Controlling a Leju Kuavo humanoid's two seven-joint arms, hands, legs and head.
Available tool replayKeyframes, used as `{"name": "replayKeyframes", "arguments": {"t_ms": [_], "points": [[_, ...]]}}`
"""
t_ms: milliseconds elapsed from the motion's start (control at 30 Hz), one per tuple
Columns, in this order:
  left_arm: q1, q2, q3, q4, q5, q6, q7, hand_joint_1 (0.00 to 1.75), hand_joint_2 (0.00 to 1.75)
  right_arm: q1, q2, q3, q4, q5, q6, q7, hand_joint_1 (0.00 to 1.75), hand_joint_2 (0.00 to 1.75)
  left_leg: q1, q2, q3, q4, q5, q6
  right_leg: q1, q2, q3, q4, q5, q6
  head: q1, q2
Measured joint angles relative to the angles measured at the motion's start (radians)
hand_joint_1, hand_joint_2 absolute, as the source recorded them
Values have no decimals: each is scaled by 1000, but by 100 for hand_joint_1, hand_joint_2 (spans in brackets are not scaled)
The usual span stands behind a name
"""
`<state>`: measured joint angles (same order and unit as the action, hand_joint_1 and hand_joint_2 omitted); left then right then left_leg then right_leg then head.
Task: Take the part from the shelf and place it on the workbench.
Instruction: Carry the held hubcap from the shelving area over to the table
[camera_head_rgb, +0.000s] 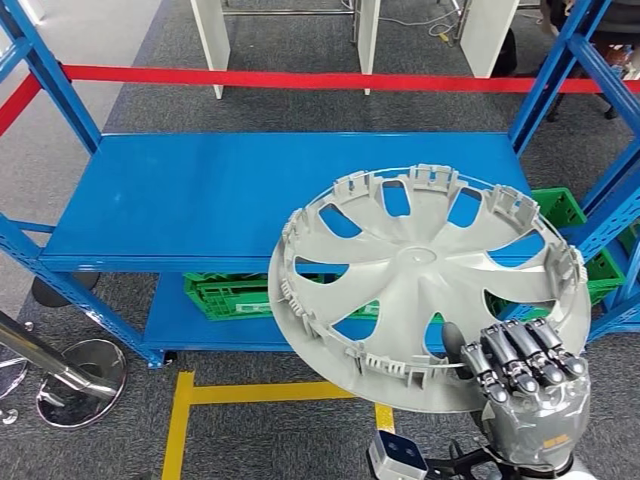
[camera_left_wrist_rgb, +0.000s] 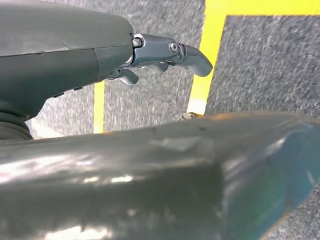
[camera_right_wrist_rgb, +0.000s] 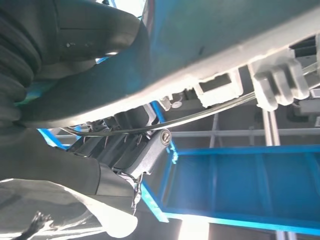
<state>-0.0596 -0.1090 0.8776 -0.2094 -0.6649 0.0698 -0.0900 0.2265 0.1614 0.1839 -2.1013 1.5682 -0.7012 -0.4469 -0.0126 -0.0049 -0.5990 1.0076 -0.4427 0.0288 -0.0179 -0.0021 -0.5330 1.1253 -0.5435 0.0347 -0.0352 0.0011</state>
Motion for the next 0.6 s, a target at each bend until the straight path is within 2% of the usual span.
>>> {"name": "replayKeyframes", "arguments": {"t_ms": [33, 67, 100, 167, 200, 233, 300, 333, 367, 400, 433, 467, 500, 533, 567, 600], "points": [[-1, 1, 9, 0, 6, -3, -5, 0, 0, -1, 0, 0, -2, 0, 0, 7, 175, 175, -1, 0, -8, 7, 5, -5, 1, 1, 41, -62, -9, -3, 0, 0], [-2, 2, 18, 0, 11, -5, -10, 0, 0, -3, 0, 0, -5, 0, 0, 15, 175, 175, -1, -1, -15, 12, 11, -11, 3, 3, 64, -104, -22, -5, 0, 0], [-3, 3, 26, 0, 14, -7, -15, 0, 0, -4, 0, -1, -8, 0, 0, 22, 175, 175, -1, -1, -21, 16, 18, -17, 5, 4, 73, -123, -31, -8, -1, 0], [-4, 6, 39, 0, 16, -8, -22, 0, 0, -7, -1, -3, -13, 0, 0, 32, 175, 175, 0, -1, -30, 21, 20, -28, 3, 2, 57, -130, -26, -20, -1, 0], [-4, 8, 44, 0, 16, -9, -25, 0, 0, -9, -1, -5, -15, 0, 0, 34, 175, 175, 2, -1, -36, 36, -2, -34, 2, 0, 50, -131, -19, -28, -1, 0], [-4, 9, 48, 0, 15, -10, -27, 0, 0, -11, -1, -7, -16, 1, 1, 34, 175, 175, 3, -1, -43, 68, -42, -40, 1, -3, 41, -133, -10, -36, -3, 0], [-6, 9, 52, 0, 5, -11, -28, 0, 0, -15, -3, -10, -18, 2, 1, 36, 175, 175, 9, 0, -65, 183, -144, -50, 3, -7, 26, -131, 8, -44, -7, 0], [-7, 9, 52, 0, -3, -10, -28, 0, 0, -17, -4, -12, -18, 2, 1, 36, 175, 175, 11, 0, -73, 242, -174, -53, 5, -9, 17, -130, 18, -45, -8, 0], [-9, 9, 52, 0, -12, -10, -28, 0, 0, -19, -6, -13, -18, 2, 1, 36, 175, 175, 13, 0, -72, 282, -179, -54, 7, -11, 7, -127, 28, -45, -8, 0], [-11, 9, 52, 0, -21, -9, -28, 0, 0, -19, -8, -13, -18, 2, 1, 35, 175, 175, 14, 0, -58, 289, -163, -54, 9, -12, -7, -123, 36, -45, -8, 0], [-13, 9, 51, 0, -31, -8, -28, 0, 0, -20, -10, -14, -18, 2, 1, 34, 175, 175, 14, 0, -29, 261, -133, -51, 10, -13, -20, -118, 43, -44, -8, 0], [-15, 9, 50, 0, -42, -8, -27, 0, 0, -20, -11, -15, -18, 2, 1, 32, 175, 175, 14, 0, 14, 204, -104, -47, 11, -14, -31, -114, 50, -42, -8, 0], [-18, 10, 47, 0, -54, -8, -27, 0, 0, -19, -12, -16, -19, 2, 1, 30, 175, 175, 13, 0, 61, 132, -90, -41, 12, -14, -41, -110, 55, -40, -8, 0], [-22, 10, 43, 0, -66, -8, -25, 0, 0, -18, -14, -18, -21, 2, 1, 28, 175, 175, 11, 0, 100, 66, -86, -36, 14, -15, -48, -108, 62, -36, -7, 0], [-27, 10, 37, 0, -78, -9, -23, 0, 0, -16, -15, -19, -25, 2, 1, 27, 175, 175, 9, -1, 124, 20, -90, -31, 14, -16, -54, -107, 71, -31, -7, 0], [-31, 10, 30, 0, -92, -9, -19, 0, 0, -14, -15, -21, -30, 2, 1, 26, 175, 175, 5, -1, 131, -3, -95, -27, 14, -18, -60, -108, 80, -25, -7, 0]]}}
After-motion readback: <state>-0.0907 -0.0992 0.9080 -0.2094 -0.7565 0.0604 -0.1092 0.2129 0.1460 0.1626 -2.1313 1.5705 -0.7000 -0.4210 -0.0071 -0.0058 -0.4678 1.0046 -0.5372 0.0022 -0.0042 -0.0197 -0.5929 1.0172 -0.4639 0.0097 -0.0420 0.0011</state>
